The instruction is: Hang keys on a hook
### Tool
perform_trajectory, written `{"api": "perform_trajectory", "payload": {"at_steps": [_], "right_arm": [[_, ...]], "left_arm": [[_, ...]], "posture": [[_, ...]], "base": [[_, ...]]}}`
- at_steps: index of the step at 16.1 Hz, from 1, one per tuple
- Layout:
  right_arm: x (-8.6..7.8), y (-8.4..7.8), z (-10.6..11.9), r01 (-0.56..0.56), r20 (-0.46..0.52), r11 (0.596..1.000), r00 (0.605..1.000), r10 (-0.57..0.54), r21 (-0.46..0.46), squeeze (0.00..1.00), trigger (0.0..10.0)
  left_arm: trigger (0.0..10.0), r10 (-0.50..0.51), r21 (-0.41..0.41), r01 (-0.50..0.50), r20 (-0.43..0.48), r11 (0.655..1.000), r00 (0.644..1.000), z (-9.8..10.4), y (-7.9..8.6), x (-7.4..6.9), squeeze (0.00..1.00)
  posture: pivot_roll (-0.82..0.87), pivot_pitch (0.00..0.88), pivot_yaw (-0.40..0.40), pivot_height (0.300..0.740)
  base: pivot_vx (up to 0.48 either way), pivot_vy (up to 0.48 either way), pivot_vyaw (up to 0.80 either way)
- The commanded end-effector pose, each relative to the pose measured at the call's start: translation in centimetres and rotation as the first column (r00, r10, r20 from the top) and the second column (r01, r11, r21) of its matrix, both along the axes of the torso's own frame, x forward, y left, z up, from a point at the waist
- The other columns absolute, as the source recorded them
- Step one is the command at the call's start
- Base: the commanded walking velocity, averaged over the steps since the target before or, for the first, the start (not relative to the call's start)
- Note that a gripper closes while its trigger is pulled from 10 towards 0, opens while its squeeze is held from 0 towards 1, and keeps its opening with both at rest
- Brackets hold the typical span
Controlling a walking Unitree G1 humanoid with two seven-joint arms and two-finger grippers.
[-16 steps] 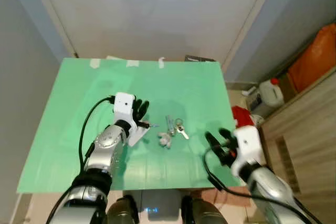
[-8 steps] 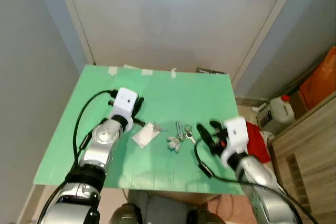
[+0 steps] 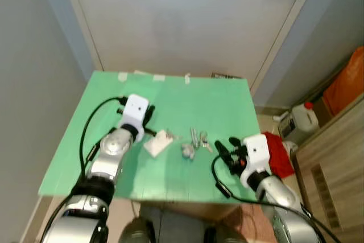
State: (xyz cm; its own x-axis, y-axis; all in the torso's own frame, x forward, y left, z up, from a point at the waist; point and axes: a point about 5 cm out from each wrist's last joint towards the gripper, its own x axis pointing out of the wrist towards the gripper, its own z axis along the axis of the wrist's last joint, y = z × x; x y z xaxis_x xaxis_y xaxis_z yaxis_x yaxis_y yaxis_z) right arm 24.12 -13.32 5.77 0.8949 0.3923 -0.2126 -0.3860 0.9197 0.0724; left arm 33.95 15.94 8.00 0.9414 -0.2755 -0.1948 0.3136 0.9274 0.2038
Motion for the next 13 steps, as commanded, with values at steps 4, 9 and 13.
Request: {"api": "perform_trajectory", "payload": {"at_steps": [4,9,13], "right_arm": [[0.1,0.5,-0.4,-0.025,-0.001,1.0,1.0,0.025,-0.014,0.0,10.0],[0.5,0.3,-0.1,-0.018,0.012,1.0,1.0,0.018,0.001,0.0,10.0],[0.3,0.2,-0.2,-0.014,0.016,1.0,1.0,0.014,0.005,0.0,10.0]], "left_arm": [[10.0,0.051,-0.008,-0.051,-0.014,0.999,0.999,-0.3,1.1,-0.1,0.0],[10.0,0.091,-0.009,-0.091,0.003,0.996,0.996,-0.4,1.7,-0.1,0.0],[10.0,0.079,0.018,-0.079,0.017,0.997,0.997,-0.2,1.6,0.0,0.0]], "posture": [[0.0,0.078,-0.026,0.616],[0.0,0.077,-0.032,0.591],[0.0,0.079,-0.03,0.591]], "base": [[0.0,0.0,0.0],[0.062,0.0,0.0],[0.332,0.346,0.0]]}}
